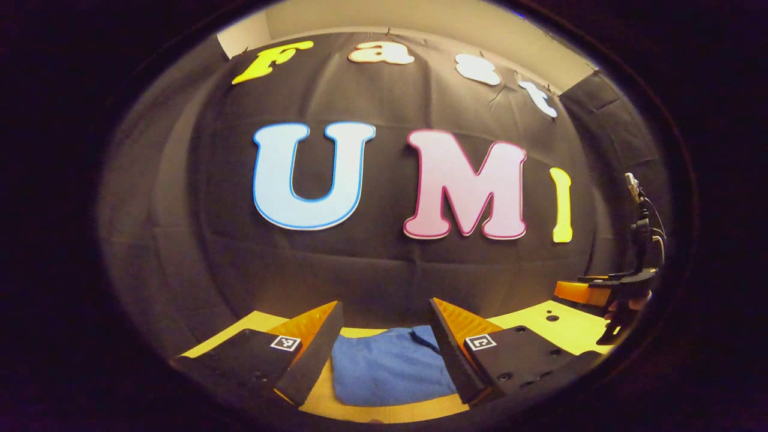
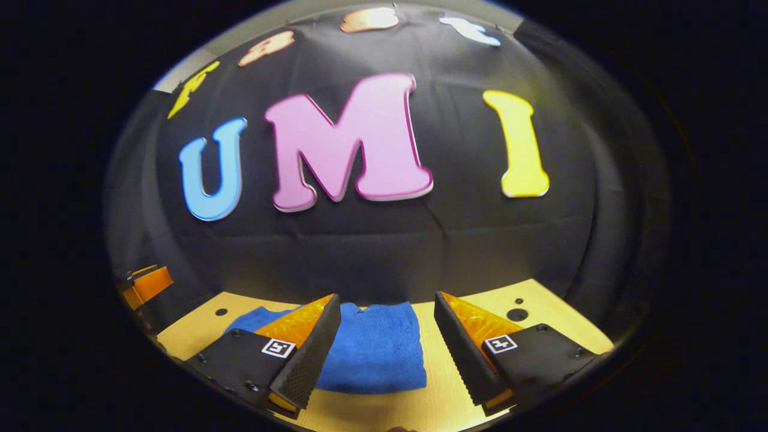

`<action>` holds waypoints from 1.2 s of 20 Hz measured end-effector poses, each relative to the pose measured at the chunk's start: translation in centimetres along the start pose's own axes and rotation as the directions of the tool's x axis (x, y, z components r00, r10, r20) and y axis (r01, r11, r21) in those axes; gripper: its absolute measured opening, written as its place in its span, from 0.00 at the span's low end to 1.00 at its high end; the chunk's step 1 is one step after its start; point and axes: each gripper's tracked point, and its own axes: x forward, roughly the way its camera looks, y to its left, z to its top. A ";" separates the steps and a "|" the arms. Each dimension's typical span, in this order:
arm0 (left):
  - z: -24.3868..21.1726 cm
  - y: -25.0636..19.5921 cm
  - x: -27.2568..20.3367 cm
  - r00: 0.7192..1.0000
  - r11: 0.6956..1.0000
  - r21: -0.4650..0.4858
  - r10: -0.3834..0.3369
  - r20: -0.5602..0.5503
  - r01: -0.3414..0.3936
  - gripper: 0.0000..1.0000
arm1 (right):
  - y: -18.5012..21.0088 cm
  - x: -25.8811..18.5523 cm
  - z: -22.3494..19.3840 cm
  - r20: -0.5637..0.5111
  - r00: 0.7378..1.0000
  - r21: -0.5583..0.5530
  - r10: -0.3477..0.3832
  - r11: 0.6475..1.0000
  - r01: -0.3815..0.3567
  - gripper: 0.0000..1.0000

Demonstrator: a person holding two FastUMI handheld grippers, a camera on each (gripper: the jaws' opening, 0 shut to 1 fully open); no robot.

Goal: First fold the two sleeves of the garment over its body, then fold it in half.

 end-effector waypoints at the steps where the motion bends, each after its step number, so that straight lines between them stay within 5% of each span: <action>1: 1.3 -0.9 -2.8 0.999 0.999 -0.012 -0.037 0.000 0.037 0.82 | 1.4 -3.0 1.5 0.068 0.997 0.013 0.031 0.999 -0.032 0.98; 4: 4.6 -2.6 -10.9 0.996 0.996 -0.042 -0.084 -0.016 0.083 0.82 | 3.5 -10.9 4.1 0.106 0.992 0.042 0.066 0.997 -0.071 0.96; 8: 9.5 -2.3 -19.9 0.996 1.000 0.001 -0.008 0.085 0.008 0.82 | 3.9 -20.0 5.6 0.079 0.996 -0.002 0.042 0.999 -0.042 0.97; 13: 12.2 -5.6 -28.0 0.977 0.995 0.016 -0.099 0.191 0.098 0.82 | 5.2 -28.2 9.4 0.172 0.985 -0.085 0.022 0.996 -0.007 0.97; 19: 11.9 -5.5 -32.2 0.985 0.998 -0.021 -0.056 0.161 0.060 0.84 | 8.9 -33.9 11.8 0.253 0.964 -0.162 0.079 0.986 -0.038 1.00; 20: 12.1 -5.2 -32.5 0.984 0.999 -0.020 -0.047 0.171 0.051 0.83 | 9.3 -34.4 11.7 0.252 0.963 -0.176 0.090 0.983 -0.045 0.91; 24: 12.9 -4.4 -32.5 0.979 1.000 -0.007 -0.022 0.203 0.024 0.81 | 10.3 -35.0 11.9 0.270 0.956 -0.184 0.111 0.981 -0.062 0.92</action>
